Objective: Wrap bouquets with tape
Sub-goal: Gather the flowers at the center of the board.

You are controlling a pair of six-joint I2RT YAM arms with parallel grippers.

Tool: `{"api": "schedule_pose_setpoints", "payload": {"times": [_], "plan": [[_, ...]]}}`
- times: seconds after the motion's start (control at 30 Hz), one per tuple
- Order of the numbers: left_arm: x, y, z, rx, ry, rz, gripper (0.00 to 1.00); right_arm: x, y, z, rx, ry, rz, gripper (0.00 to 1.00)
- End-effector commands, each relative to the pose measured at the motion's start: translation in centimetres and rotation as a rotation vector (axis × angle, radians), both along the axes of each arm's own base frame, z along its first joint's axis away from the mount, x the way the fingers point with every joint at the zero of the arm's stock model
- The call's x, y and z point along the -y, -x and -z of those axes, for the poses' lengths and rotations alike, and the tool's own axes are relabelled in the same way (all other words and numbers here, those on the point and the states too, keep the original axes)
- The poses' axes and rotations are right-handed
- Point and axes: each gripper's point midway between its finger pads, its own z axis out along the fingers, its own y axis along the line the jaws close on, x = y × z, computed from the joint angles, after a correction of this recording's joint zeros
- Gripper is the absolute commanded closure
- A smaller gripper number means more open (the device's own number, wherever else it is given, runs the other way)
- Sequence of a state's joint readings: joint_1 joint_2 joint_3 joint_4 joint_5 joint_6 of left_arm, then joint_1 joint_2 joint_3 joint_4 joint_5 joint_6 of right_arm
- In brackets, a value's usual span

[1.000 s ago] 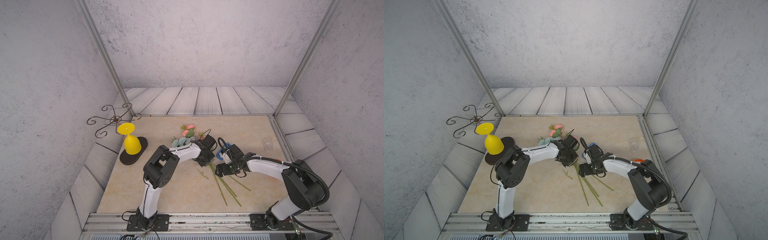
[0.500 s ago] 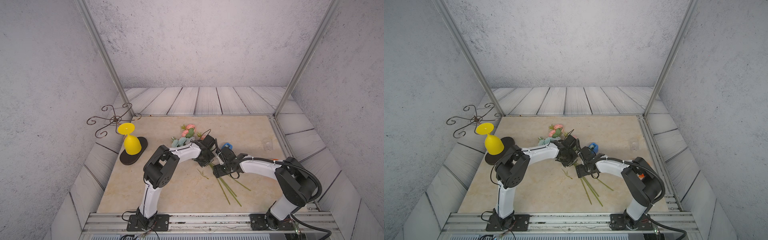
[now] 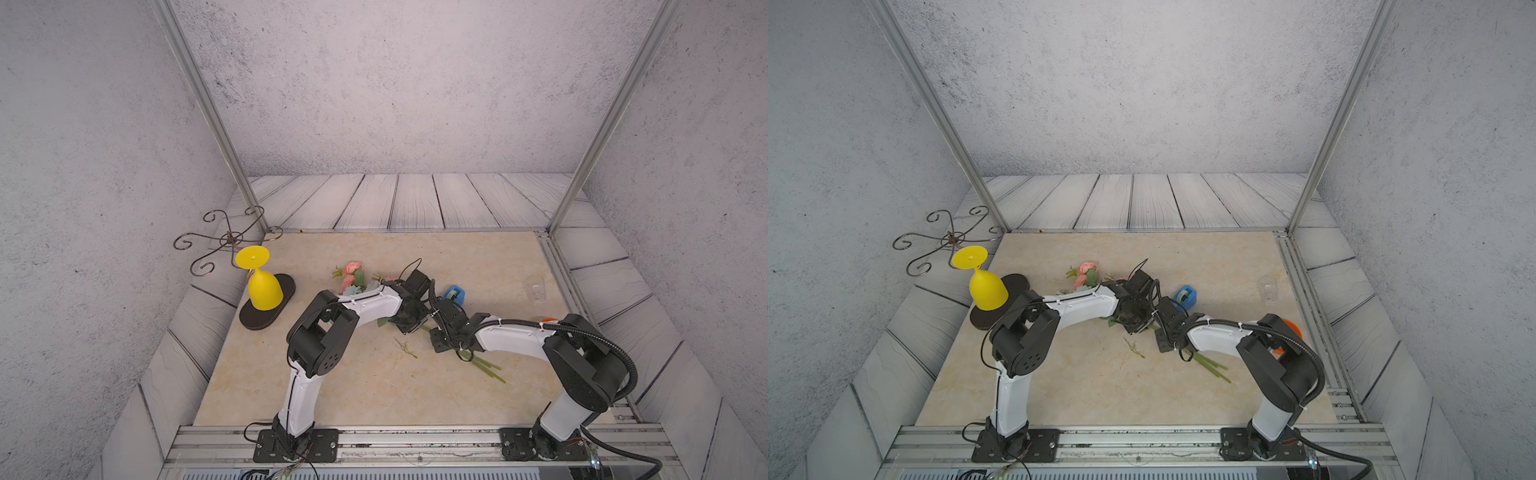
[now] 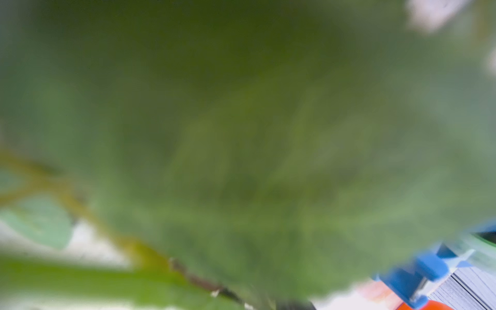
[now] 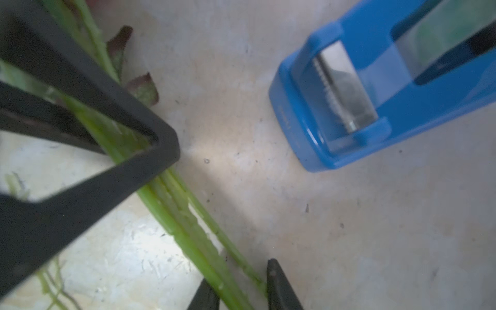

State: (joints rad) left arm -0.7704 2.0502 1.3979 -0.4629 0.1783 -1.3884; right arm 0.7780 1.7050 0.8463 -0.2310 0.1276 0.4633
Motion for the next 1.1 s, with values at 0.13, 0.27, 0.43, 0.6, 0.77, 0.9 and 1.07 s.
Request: {"api": "schedule_pose_setpoints", "payload": {"times": [0.13, 0.27, 0.43, 0.6, 0.77, 0.9, 1.07], "plan": [[-2.7, 2.1, 3.6, -0.093, -0.138, 0.018, 0.72, 5.6, 7.5, 7.2, -0.320, 0.238, -0.009, 0.83], [-3.0, 1.8, 3.5, -0.094, -0.136, 0.007, 0.70, 5.4, 7.6, 7.9, -0.337, 0.245, -0.021, 1.00], [-3.6, 1.9, 3.5, -0.098, -0.140, 0.001, 0.70, 4.6, 7.4, 7.8, -0.336, 0.216, -0.055, 1.00], [-4.1, 0.9, 2.6, -0.045, -0.153, 0.030, 0.53, 2.2, 6.2, 5.0, -0.313, 0.137, -0.121, 1.00], [-4.3, 1.6, 3.1, -0.086, -0.138, 0.011, 0.46, -1.1, 5.1, 1.2, -0.301, -0.025, -0.159, 1.00], [-4.2, 1.8, 3.3, -0.069, -0.090, -0.030, 0.43, -2.4, 3.9, -1.0, -0.286, -0.097, -0.148, 1.00], [-3.1, 1.1, 3.7, -0.018, 0.006, -0.058, 0.33, -3.1, 3.4, -2.1, -0.291, -0.173, -0.141, 1.00]]}}
